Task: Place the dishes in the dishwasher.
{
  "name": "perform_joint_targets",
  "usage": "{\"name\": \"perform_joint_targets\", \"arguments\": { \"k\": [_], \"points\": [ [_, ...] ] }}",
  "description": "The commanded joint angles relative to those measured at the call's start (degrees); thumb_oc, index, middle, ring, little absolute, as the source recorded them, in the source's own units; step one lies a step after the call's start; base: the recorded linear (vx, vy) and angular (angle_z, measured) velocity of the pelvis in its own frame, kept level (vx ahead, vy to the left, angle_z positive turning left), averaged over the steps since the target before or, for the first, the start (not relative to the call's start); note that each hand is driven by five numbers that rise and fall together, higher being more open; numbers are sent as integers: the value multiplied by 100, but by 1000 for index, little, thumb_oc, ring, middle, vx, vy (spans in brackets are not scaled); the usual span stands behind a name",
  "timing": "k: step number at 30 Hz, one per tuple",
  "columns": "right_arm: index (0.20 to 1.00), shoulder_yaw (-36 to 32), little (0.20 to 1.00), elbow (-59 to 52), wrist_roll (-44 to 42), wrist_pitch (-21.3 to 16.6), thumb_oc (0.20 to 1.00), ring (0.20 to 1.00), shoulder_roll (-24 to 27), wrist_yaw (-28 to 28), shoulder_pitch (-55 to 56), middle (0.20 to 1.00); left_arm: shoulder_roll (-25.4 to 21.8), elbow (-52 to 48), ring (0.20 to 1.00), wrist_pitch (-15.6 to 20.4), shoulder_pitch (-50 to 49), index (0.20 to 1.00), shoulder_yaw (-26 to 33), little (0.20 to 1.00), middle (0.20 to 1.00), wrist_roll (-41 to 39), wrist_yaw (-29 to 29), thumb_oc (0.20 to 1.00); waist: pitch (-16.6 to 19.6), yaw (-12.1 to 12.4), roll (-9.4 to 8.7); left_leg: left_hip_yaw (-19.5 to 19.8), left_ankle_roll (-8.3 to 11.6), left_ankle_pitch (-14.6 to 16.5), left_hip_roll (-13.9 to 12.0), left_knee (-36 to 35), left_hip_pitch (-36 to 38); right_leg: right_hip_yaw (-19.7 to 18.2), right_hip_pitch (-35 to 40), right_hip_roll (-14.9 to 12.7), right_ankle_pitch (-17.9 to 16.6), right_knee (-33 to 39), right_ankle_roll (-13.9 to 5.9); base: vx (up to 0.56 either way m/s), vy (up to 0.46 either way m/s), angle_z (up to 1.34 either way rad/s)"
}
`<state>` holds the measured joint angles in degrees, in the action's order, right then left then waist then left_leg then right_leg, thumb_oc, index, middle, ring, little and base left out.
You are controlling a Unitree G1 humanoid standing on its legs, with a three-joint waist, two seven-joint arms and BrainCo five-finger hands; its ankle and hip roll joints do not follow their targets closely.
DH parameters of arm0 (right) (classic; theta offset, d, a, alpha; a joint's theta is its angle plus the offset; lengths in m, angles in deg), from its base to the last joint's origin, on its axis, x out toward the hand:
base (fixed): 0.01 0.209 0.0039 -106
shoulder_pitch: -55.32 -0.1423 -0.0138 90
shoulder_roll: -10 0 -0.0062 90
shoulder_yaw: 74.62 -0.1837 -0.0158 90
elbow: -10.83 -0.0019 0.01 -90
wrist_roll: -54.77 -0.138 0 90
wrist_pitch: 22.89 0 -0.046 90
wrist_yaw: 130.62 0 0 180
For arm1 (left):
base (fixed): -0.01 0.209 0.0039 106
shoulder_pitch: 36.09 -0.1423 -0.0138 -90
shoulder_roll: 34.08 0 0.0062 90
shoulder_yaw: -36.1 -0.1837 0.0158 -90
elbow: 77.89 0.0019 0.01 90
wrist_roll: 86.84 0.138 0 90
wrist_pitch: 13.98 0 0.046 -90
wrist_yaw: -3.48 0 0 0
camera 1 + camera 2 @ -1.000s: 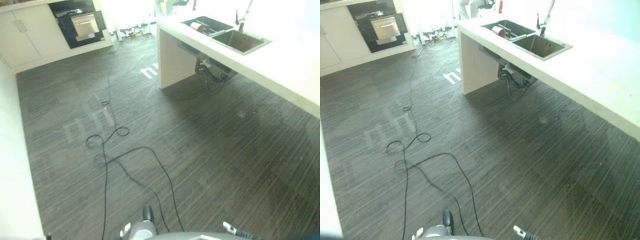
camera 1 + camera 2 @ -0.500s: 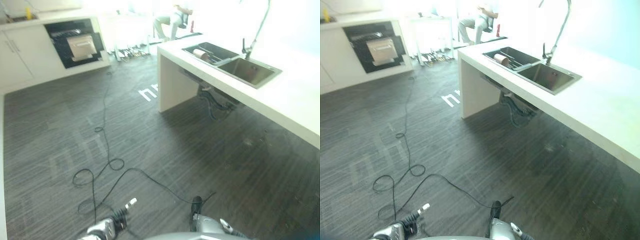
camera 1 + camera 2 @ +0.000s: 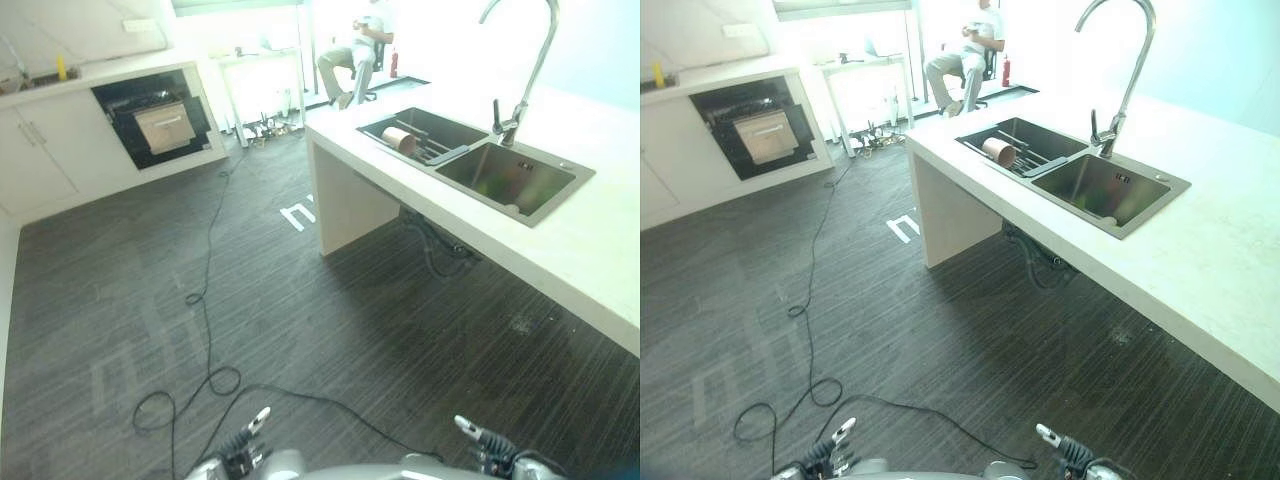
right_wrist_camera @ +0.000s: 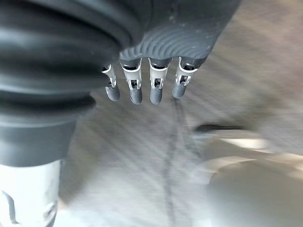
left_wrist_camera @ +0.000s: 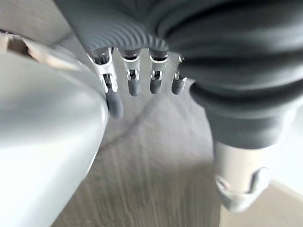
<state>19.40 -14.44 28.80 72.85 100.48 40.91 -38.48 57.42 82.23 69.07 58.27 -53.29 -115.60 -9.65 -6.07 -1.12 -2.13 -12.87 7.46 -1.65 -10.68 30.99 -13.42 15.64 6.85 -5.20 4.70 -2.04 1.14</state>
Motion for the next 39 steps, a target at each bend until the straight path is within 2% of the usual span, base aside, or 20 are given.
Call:
{"name": "perform_joint_targets", "arguments": {
  "k": [1,3,4,5,7,10,11,14,15,18,20,23,25,30,32,34,36,37,38,39],
  "points": [
    [1000,115,1000,-13,-91,-274,1000,1000,-10,124,-26,1000,224,112,1000,-173,-84,1000,-357,1000,1000,-340,-72,1000,79,-74,-20,-66,34,-178,18,-2289,1147,-364,115,138,-418,704,-551,483,301,-83],
    [1000,167,1000,2,-125,-354,1000,1000,-25,128,-5,1000,264,132,1000,-137,-138,1000,-402,1000,1000,-432,-53,1000,139,-37,-29,423,-1,-164,-167,-3219,1357,-628,106,111,-339,704,-643,559,356,-56],
    [1000,212,1000,5,-160,-386,1000,1000,-32,138,-3,1000,273,169,1000,-53,-194,1000,-435,1000,1000,-424,-101,1000,134,1,-29,870,34,-288,-417,-3599,1419,-859,121,93,-238,670,-670,572,405,-83],
    [1000,224,1000,7,-228,-409,1000,1000,-47,187,-1,1000,290,213,1000,11,-243,1000,-402,1000,1000,-391,-179,1000,127,4,-18,1163,66,-295,-561,-3599,1244,-1075,101,111,-50,519,-670,609,508,-101],
    [1000,190,1000,78,-288,-512,1000,1000,-71,208,32,1000,348,319,1000,88,-276,1000,-318,1000,1000,-447,-335,1000,76,-83,106,1201,29,-286,-622,-3558,1391,-1358,15,-63,328,-158,-778,657,683,-106],
    [1000,-26,1000,113,-409,-516,1000,1000,-98,248,135,1000,262,197,1000,-208,-181,1000,-321,1000,1000,-534,-338,1000,52,-220,174,864,9,-183,-528,-3256,1574,-1193,-67,-364,462,-641,-962,416,532,-64],
    [1000,-124,1000,130,-501,-522,1000,1000,-137,237,237,1000,212,163,1000,-388,-70,1000,-351,1000,1000,-538,-290,1000,69,-314,195,642,-29,-150,-376,-3210,1604,-1081,-71,-488,473,-799,-1057,298,408,-58],
    [1000,-286,1000,174,-742,-414,1000,1000,-224,170,388,1000,120,92,1000,-619,85,1000,-574,1000,1000,-490,-168,1000,111,-420,205,367,-190,-147,-60,-3393,1757,-846,-337,-743,171,-1600,-1265,335,454,-16],
    [1000,-289,1000,153,-646,-360,1000,1000,-234,125,434,1000,78,83,1000,-625,68,1000,-636,1000,1000,-519,-140,1000,120,-414,251,276,-282,-107,30,-3443,1821,-757,-524,-858,19,-2133,-1300,266,387,-31],
    [1000,-245,1000,176,-591,-203,1000,1000,-214,91,401,1000,-13,80,1000,-576,-65,1000,-670,1000,1000,-644,-122,1000,174,-353,357,4,-423,29,146,-3599,1976,-480,-1057,-1042,-233,-2880,-1308,206,320,-68],
    [1000,-248,1000,326,-469,-163,1000,1000,-258,73,329,1000,-80,145,1000,-549,-70,1000,-629,1000,1000,-691,-96,1000,177,-353,339,-188,-387,42,102,-3599,1974,-243,-1047,-769,-128,-2413,-1294,163,161,-101],
    [1000,-190,1000,470,-387,-223,1000,1000,-322,93,338,1000,-134,281,1000,-561,31,1000,-505,1000,1000,-612,-136,1000,177,-343,179,-378,-214,-4,116,-3599,1914,136,-627,-306,-157,-769,-1106,174,67,-86],
    [1000,-188,1000,479,-419,-279,1000,1000,-339,183,359,1000,-76,360,1000,-486,63,1000,-417,1000,1000,-637,-103,1000,154,-275,42,-561,-111,20,172,-3599,1854,366,-324,-122,-449,492,-1011,154,24,-84],
    [1000,-198,1000,434,-370,-361,1000,1000,-364,196,222,1000,-58,440,1000,-142,75,1000,-306,1000,1000,-458,89,1000,-14,-84,-9,-1071,-21,86,75,-3599,1746,898,-768,-429,-986,704,-1214,111,-13,-90],
    [1000,-189,1000,433,-409,-497,1000,1000,-381,176,238,1000,-98,466,1000,-70,87,1000,-268,1000,1000,-421,98,1000,-42,-122,46,-1141,-32,217,83,-3599,1861,941,-754,-440,-934,704,-1248,302,-18,-32],
    [1000,-232,1000,326,-415,-622,1000,1000,-326,95,266,1000,-110,419,1000,-121,10,1000,-108,1000,1000,-552,114,1000,-63,-134,79,-1257,-102,149,216,-3501,2009,910,-634,-327,-925,704,-1113,417,-50,3],
    [1000,-271,1000,237,-344,-616,1000,1000,-288,40,280,1000,-101,391,1000,-135,-65,1000,-24,1000,1000,-545,93,1000,-69,-124,60,-1286,-52,325,244,-3004,1942,972,-549,-341,-911,704,-1051,346,-83,-9],
    [1000,-335,1000,92,-128,-556,1000,1000,-183,10,263,1000,-70,339,1000,-188,-181,1000,104,1000,1000,-645,119,1000,-92,-86,10,-1341,172,340,47,-1473,1659,1107,-412,-395,-867,704,-843,472,-102,-10],
    [1000,-312,1000,-62,-41,-443,1000,1000,-61,24,217,1000,-33,323,1000,-223,-285,1000,180,1000,1000,-763,101,1000,-146,-16,25,-1150,384,107,-43,-449,1270,1177,-291,-429,-799,704,-712,519,-87,-8],
    [1000,-278,1000,-95,-68,-432,1000,1000,-22,46,179,1000,-21,323,1000,-241,-313,1000,236,1000,1000,-802,78,1000,-163,8,44,-1080,411,111,-67,-266,1154,1188,-256,-444,-781,704,-685,347,-5,-18]
  ]
}}
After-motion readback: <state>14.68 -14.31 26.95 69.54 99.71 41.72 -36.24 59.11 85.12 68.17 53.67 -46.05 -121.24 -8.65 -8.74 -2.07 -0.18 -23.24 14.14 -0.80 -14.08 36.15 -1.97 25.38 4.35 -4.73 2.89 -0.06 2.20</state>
